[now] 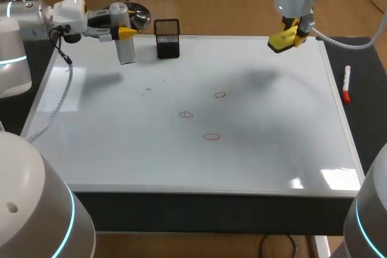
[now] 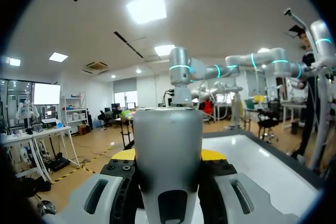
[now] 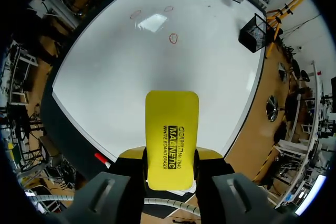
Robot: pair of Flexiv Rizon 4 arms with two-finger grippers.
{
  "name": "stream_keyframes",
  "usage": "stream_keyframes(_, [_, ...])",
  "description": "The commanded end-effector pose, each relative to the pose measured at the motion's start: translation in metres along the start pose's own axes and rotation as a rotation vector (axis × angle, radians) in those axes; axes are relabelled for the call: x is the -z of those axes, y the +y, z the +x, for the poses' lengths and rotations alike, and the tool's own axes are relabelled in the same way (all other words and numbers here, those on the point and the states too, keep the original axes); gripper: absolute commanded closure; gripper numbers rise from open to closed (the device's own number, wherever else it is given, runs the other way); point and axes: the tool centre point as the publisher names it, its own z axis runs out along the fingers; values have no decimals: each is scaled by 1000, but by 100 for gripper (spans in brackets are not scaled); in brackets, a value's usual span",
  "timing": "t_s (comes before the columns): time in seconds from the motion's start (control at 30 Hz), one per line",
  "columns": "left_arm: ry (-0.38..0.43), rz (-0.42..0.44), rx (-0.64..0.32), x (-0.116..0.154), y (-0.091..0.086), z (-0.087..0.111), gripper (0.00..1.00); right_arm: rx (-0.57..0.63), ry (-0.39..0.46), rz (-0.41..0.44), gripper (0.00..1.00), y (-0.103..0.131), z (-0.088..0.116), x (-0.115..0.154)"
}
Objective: Pick up the inspection probe, press it on each red-marked spot on the whiteboard one by one, put down the probe, pick up the eraser, and wipe off all the red marks.
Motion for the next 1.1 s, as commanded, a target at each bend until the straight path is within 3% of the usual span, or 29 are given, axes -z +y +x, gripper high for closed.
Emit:
stream_keyframes(0.03, [-4, -1, -2, 0, -2, 1, 100, 1, 3, 3, 100, 0, 0, 1])
stream_keyframes(0.33, [-4, -1, -2, 0, -2, 1, 100, 1, 3, 3, 100, 0, 0, 1])
stream_keyframes(0.47, [-4, -1, -2, 0, -2, 1, 100, 40, -3, -3, 100, 16, 2, 2])
stream_keyframes(0.8, [-4, -1, -2, 0, -2, 1, 100, 137, -19, 6, 100, 83, 3, 7])
stream_keyframes(1.1, [-4, -1, -2, 0, -2, 1, 100, 275, 8, -24, 100, 180, 5, -5])
